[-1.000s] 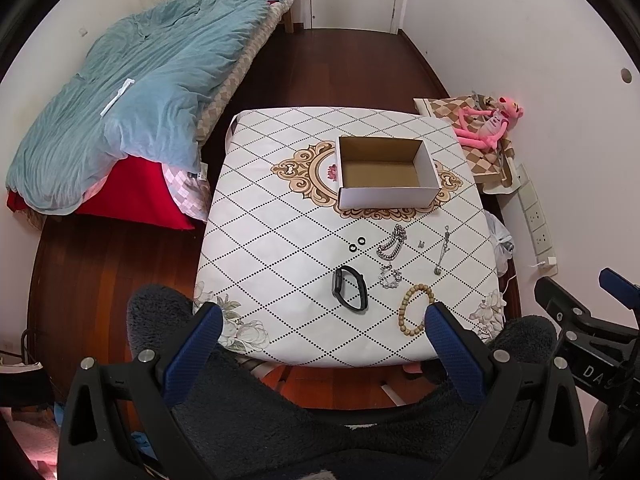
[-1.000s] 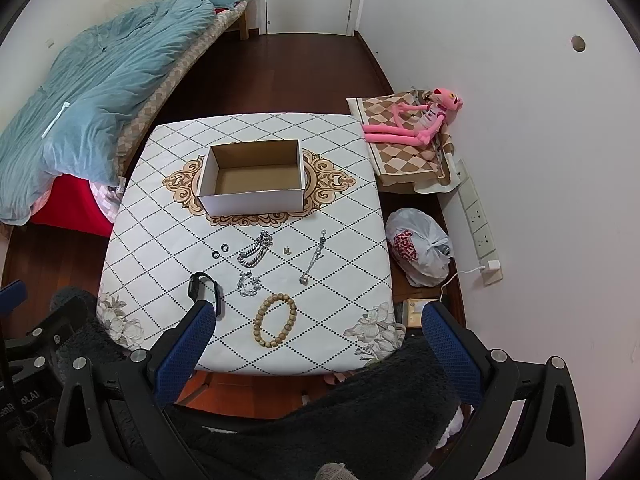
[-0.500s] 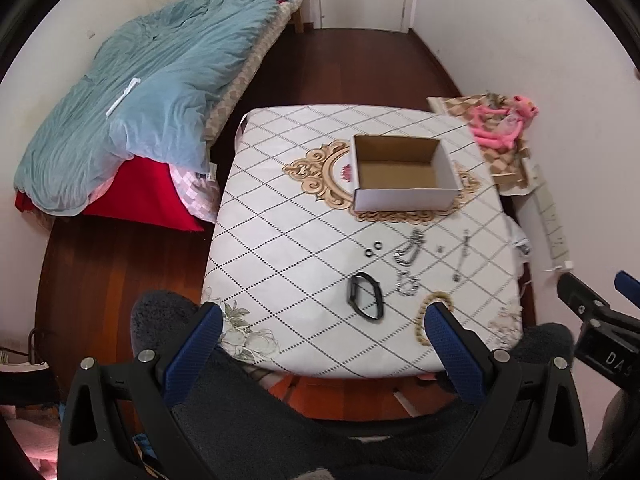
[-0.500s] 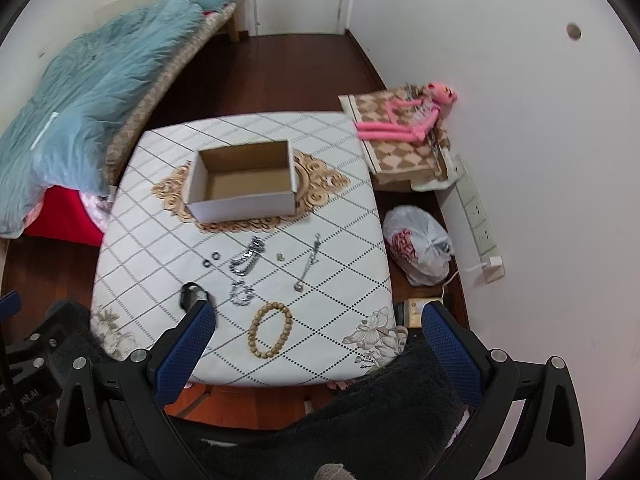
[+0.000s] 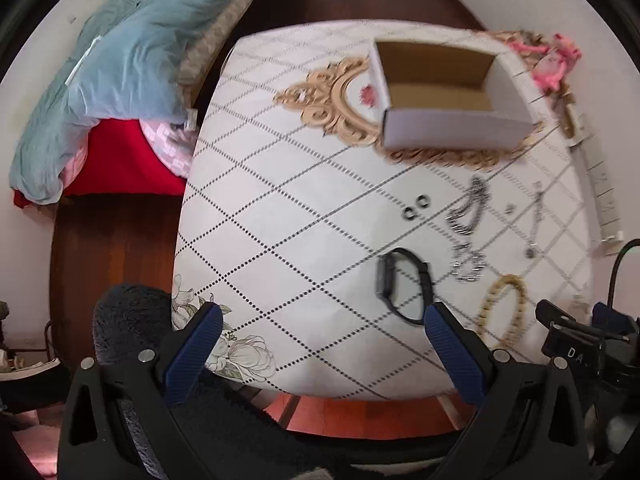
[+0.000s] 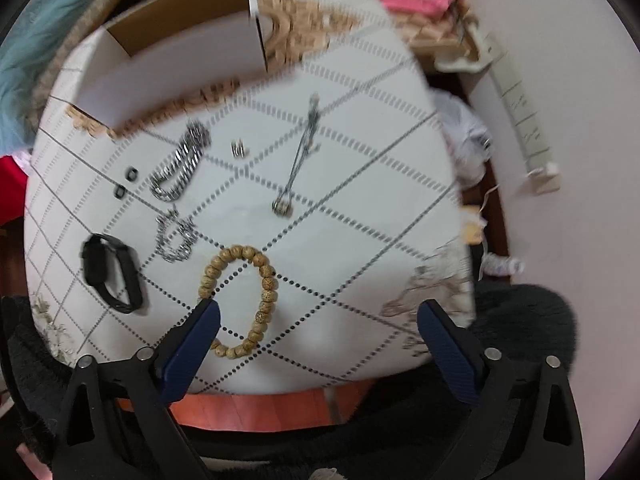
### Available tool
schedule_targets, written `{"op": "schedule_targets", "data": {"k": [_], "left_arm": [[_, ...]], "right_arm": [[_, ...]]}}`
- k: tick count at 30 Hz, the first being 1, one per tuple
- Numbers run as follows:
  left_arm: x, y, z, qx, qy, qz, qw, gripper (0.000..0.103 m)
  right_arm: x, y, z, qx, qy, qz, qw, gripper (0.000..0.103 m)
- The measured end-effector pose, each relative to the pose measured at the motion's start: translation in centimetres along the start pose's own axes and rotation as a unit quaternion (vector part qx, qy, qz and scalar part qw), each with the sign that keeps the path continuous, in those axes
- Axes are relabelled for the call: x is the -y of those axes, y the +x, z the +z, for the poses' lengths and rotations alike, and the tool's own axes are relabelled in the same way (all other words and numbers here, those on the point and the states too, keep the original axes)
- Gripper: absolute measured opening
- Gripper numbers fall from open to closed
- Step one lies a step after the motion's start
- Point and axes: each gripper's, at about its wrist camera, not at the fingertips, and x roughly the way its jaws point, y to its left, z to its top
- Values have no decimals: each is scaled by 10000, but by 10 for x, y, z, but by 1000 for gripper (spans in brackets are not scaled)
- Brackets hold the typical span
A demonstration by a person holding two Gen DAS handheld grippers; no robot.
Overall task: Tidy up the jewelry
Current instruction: 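Grasp the beaded bracelet with the right tool while the left tool grasps the black watch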
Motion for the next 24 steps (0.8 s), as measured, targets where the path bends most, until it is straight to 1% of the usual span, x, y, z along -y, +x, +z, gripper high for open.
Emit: {"op": "schedule_targets", "data": {"k": [3,5,8,11,12,14,15,18,20,21,22,23,24], "left_arm": [[3,17,3,-120,11,29,9999,103],[4,26,5,-210,19,-28,9998,103],[5,41,7,-334,6,-26,9994,103],[8,51,8,-433,2,-36,9991,103],[8,54,8,-481,14,-60,9988,103],[9,59,7,-521,-5,-128,9986,103],[9,62,7,-525,-17,-176,9985,103],[7,70,5,-572,-134,-408,9974,103],[6,77,3,-606,-208,-573,9963,102],[6,79,3,-618,-209,-597,9961,102],[7,81,2,-634,-202,-630,9958,101],[8,84,1,-648,-194,-712,9952,97],[9,87,1,-641,-179,-736,9951,89]], "right_arm": [[-5,21,-1,-163,55,34,9998,94],[-8,29,-1,-238,88,80,9996,90],[-12,38,-2,-291,110,161,9994,82],[-14,43,-4,-342,74,209,9992,71],[-16,45,-4,-345,40,213,9992,65],[-19,45,-5,-269,-47,133,9995,59],[-20,44,-7,-193,-88,131,9997,54],[-25,42,-11,-59,-166,118,9998,50],[-27,40,-11,30,-257,113,9996,36],[-26,39,-11,66,-282,101,9995,22],[-24,40,-10,50,-272,83,9996,9],[-24,38,-6,14,-245,79,9997,10],[-20,38,-7,11,-184,94,9998,10]]}}
